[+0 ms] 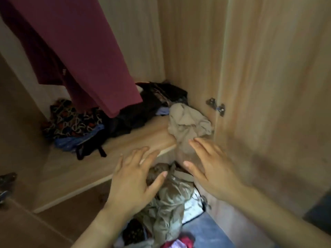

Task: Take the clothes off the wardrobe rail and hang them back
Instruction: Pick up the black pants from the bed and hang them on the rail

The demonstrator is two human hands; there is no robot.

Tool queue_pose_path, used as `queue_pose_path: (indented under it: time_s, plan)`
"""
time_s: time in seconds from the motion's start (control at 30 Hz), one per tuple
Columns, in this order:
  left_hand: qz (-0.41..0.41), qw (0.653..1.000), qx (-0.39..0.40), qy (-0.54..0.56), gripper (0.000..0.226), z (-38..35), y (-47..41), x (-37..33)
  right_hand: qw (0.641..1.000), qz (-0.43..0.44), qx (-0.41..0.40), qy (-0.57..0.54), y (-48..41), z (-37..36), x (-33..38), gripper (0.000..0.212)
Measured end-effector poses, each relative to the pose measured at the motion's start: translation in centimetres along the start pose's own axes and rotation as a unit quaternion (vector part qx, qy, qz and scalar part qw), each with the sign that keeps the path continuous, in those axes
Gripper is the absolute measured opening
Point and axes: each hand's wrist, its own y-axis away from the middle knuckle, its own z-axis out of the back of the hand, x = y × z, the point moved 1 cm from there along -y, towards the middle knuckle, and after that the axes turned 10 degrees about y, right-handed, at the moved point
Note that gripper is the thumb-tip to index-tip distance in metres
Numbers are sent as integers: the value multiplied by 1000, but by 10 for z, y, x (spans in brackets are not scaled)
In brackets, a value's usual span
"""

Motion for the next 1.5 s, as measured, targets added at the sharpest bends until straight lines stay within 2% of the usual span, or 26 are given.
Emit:
queue_pose_path:
  time_s: [0.17,0.3,0.47,0.63,0.77,0.93,1.17,1.3,1.5]
  plan:
    - [-126,988,70,58,54,-61,42,-63,987,-133,49,77,127,28,-21,60]
    - [-204,960,129,144,54,-104,71,-136,952,-271,84,116,236,64,-39,64]
    - [-314,908,193,200,52,-138,109,-236,890,-422,96,142,360,117,-45,62]
    - [-403,848,264,220,56,-166,143,-321,820,-545,70,160,451,158,-45,60]
    - [-464,806,289,228,55,-190,171,-398,764,-615,63,187,520,189,-57,66]
    - [-515,764,303,244,55,-220,217,-509,714,-669,45,200,608,228,-93,62]
    - [-546,759,306,180,63,-271,244,-644,700,-685,37,198,705,292,-186,71]
    - [-530,774,303,165,64,-298,233,-695,716,-667,50,200,727,310,-252,71]
    - [-503,793,324,115,69,-363,194,-751,738,-646,75,177,736,296,-360,65]
